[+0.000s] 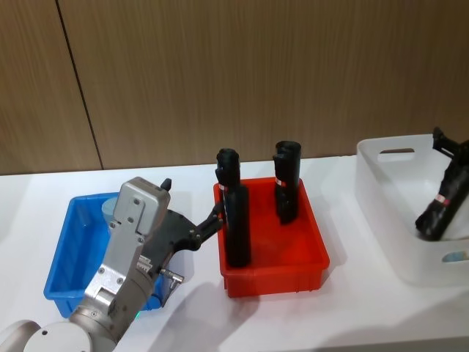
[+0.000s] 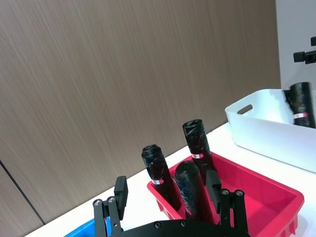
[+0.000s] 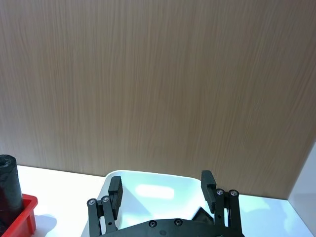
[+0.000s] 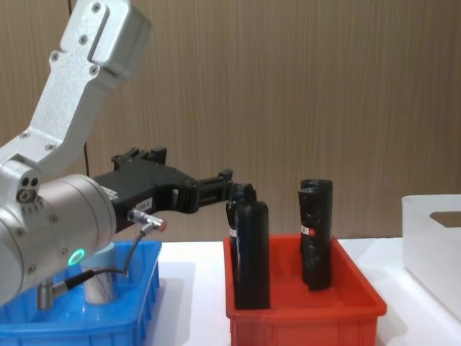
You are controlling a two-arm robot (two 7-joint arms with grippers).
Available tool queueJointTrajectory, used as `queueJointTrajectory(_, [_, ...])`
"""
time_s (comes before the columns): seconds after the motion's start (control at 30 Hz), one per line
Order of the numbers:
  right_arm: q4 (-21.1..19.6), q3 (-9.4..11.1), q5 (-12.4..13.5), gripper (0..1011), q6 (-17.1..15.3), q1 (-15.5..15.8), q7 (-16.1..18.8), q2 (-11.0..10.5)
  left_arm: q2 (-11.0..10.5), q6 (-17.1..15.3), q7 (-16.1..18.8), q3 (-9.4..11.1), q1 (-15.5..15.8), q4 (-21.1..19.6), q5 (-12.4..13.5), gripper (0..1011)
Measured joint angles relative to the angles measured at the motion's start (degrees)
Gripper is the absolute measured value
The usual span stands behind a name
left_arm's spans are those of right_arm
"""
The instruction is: Pick the cotton swabs from the blue box and place them into the white box.
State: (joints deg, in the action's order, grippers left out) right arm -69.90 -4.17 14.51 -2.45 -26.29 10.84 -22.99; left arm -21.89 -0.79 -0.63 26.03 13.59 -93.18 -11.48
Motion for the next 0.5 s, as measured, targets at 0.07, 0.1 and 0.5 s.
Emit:
queueJointTrajectory(0.07, [0.1, 0.0, 0.0, 1001, 0.0, 0.0, 0.0, 0.0, 0.0, 0.0, 0.0, 0.0, 0.0, 0.0, 0.0, 1004])
queueJointTrajectory(0.1, [0.1, 0.1, 0.0, 1001, 0.1, 0.0, 0.0, 0.0, 0.0, 0.0, 0.0, 0.0, 0.0, 0.0, 0.0, 1004])
queueJointTrajectory(0.5, [0.3, 0.2, 0.1, 1001, 0.2, -0.1, 0.0, -0.1, 0.0, 0.0, 0.0, 0.0, 0.0, 0.0, 0.0, 1004])
